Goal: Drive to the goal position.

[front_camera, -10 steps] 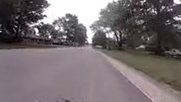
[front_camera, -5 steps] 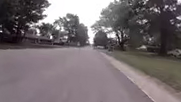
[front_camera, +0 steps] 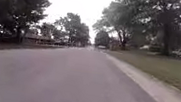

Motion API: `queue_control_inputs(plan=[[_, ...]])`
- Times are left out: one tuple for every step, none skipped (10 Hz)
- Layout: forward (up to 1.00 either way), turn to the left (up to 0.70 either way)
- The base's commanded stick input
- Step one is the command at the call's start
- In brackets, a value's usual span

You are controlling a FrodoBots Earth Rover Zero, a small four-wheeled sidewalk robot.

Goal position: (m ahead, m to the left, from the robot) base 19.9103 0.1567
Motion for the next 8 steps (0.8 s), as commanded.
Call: queue_control_inputs(plan=[[1.0, -0.31], [1.0, -0.18], [1.0, 0.0], [1.0, 0.0], [1.0, 0.0], [1.0, 0.0], [1.0, 0.0], [1.0, 0.0]])
